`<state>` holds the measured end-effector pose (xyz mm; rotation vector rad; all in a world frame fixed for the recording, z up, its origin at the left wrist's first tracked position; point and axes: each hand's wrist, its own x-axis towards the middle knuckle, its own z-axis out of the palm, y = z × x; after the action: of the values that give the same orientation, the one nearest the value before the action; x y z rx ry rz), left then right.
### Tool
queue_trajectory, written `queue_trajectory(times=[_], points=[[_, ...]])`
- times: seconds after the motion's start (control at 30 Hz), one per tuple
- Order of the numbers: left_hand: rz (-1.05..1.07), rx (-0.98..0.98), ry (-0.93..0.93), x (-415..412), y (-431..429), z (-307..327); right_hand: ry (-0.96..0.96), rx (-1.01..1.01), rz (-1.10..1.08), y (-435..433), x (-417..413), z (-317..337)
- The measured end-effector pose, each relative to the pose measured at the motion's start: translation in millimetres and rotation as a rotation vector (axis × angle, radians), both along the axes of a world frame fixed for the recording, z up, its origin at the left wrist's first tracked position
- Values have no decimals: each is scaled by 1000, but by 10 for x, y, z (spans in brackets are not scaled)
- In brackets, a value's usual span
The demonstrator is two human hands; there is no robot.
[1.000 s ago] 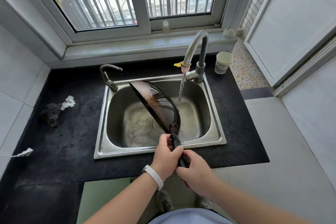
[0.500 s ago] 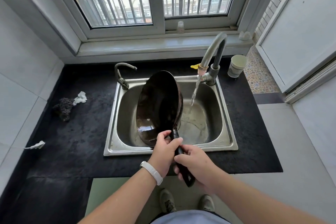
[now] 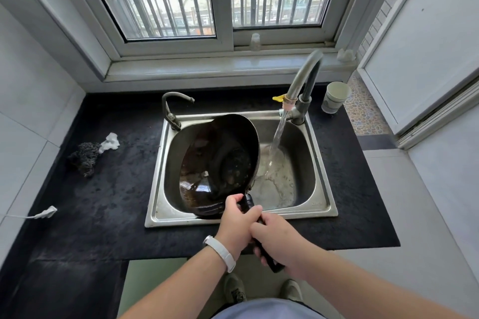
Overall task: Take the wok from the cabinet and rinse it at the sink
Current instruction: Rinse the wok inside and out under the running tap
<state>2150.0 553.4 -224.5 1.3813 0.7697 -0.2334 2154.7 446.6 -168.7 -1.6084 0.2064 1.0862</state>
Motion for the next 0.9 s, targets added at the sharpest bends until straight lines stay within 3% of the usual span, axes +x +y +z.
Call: queue_trajectory(times=[0.13, 0.3, 0.67, 0.9], points=[[46, -27, 10, -66, -34, 3, 40, 74, -29, -66, -9, 27], [254, -181, 98, -165, -24, -47, 86, 136, -77, -7, -124, -31], [67, -366, 172, -323, 112, -86, 12, -5, 29, 68, -314, -285], [125, -299, 205, -308, 146, -97, 84, 121, -38, 137, -317, -228]])
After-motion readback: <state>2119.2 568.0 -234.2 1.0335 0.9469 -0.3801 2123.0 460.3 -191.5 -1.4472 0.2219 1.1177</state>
